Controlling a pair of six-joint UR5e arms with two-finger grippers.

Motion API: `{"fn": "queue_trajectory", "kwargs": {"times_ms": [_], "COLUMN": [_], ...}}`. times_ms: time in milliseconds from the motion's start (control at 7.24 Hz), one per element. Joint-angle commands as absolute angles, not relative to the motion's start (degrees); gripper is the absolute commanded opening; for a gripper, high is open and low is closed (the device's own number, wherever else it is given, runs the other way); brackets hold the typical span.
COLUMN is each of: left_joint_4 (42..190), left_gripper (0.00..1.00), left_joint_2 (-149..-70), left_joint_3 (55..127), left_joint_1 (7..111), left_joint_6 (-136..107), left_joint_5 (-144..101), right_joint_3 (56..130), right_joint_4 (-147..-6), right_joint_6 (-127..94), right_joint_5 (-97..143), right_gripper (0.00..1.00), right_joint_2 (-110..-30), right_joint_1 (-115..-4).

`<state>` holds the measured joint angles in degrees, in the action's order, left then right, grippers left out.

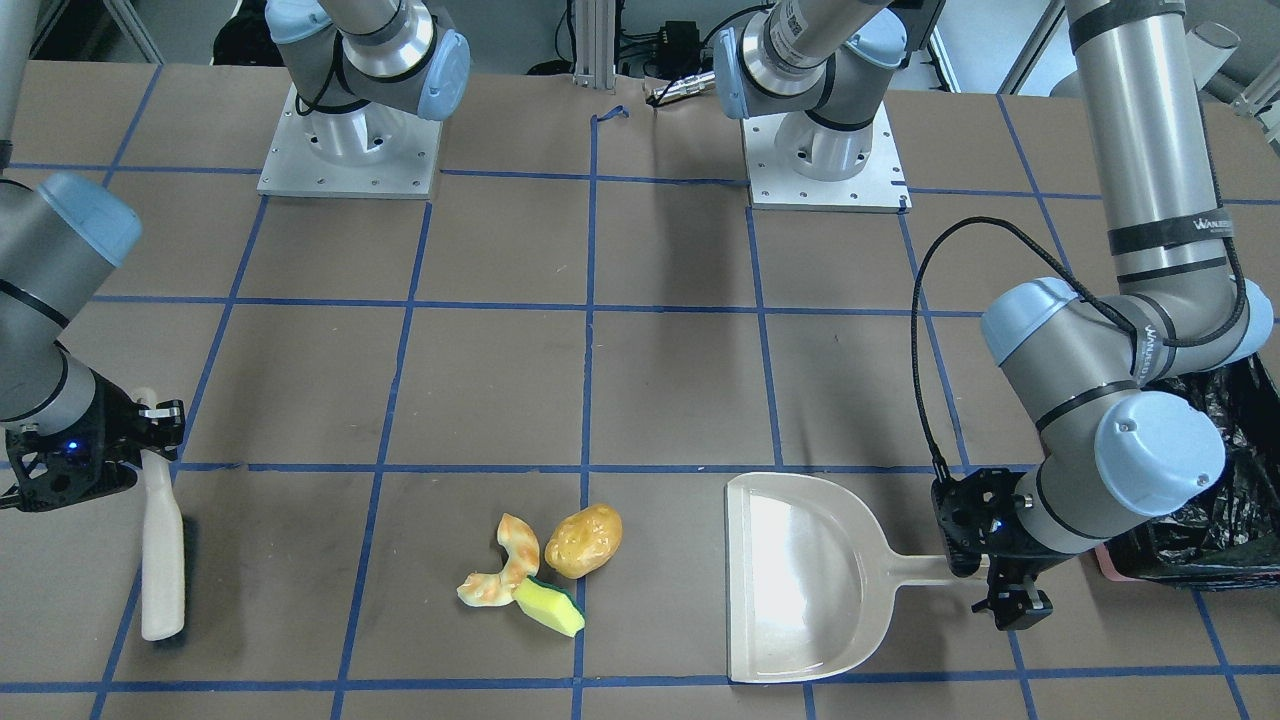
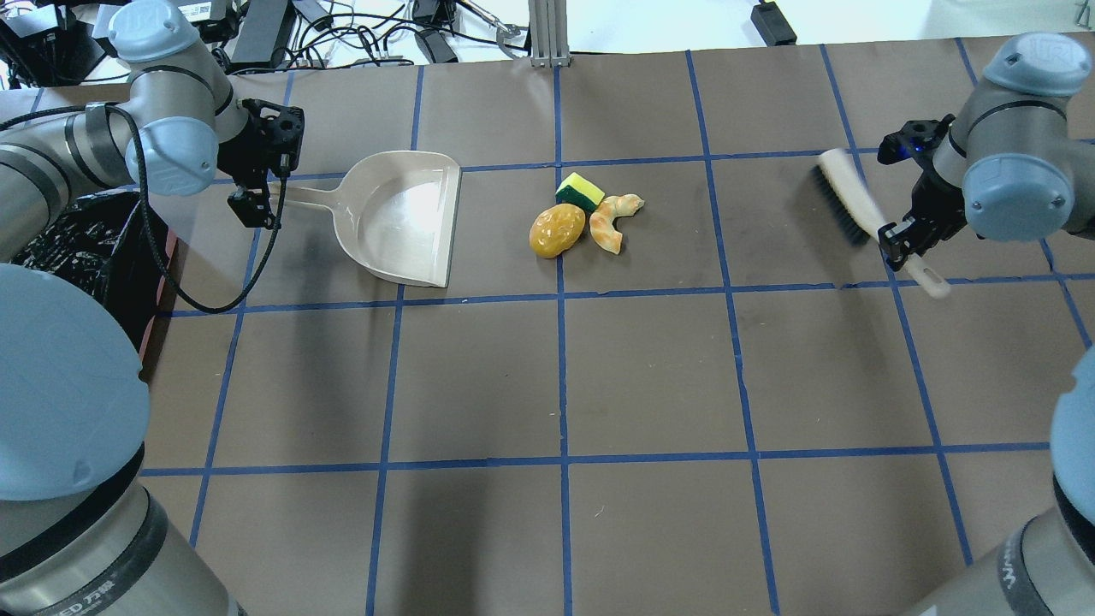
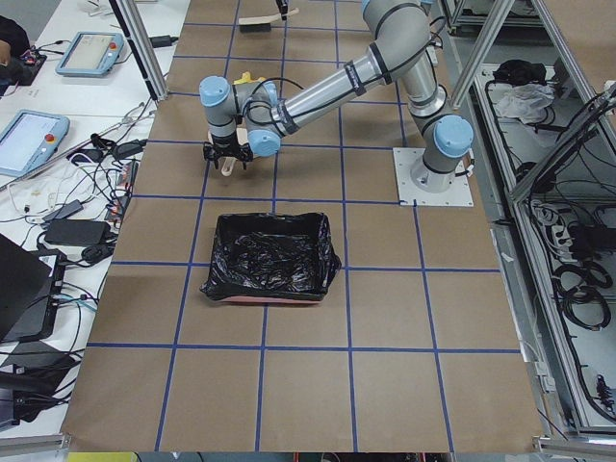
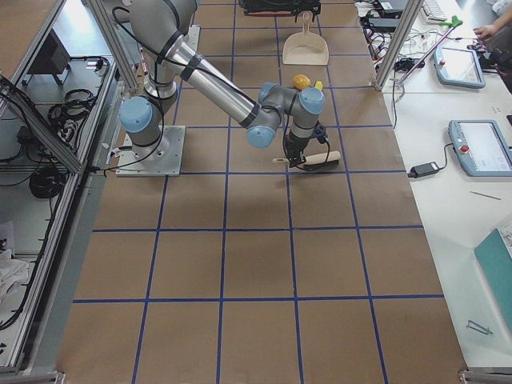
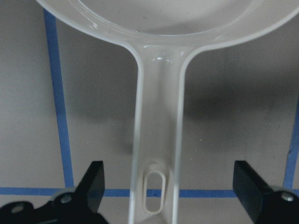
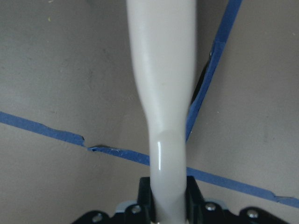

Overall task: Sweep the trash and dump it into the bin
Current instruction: 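Close the left gripper on the dustpan handle while the right gripper grasps the brush handle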

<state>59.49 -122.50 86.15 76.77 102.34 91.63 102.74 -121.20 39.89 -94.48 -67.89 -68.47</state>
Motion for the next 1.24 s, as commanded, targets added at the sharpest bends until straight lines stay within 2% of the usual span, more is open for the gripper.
{"fn": "queue_trajectory", "kwargs": {"times_ms": [0, 276, 552, 829, 967, 1105], "left_joint_4": [59.2, 58.8, 58.1, 58.2, 58.2, 58.4], "left_gripper": [0.85, 0.40, 0.22, 0.19, 0.18, 0.13], "left_joint_2": [-122.6, -122.6, -122.7, -122.7, -122.9, -122.7], "left_joint_3": [86.1, 86.0, 85.5, 84.7, 84.7, 84.8], "left_joint_1": [76.7, 77.1, 77.3, 77.6, 77.8, 77.8], "left_joint_6": [102.3, 102.5, 102.6, 102.6, 102.6, 102.9], "left_joint_5": [91.4, 91.6, 91.4, 91.4, 91.4, 91.7], "right_joint_3": [102.7, 102.2, 102.0, 102.2, 102.4, 102.6], "right_joint_4": [-121.4, -121.5, -121.2, -120.5, -120.8, -120.6], "right_joint_6": [37.5, 32.6, 23.9, 15.3, 12.1, 5.0], "right_joint_5": [-94.5, -94.8, -96.6, -94.8, -95.7, -95.9], "right_gripper": [0.00, 0.00, 0.00, 0.00, 0.00, 0.00], "right_joint_2": [-68.0, -69.7, -70.7, -72.7, -72.8, -72.8], "right_joint_1": [-68.5, -72.7, -77.7, -80.6, -85.4, -88.6]}}
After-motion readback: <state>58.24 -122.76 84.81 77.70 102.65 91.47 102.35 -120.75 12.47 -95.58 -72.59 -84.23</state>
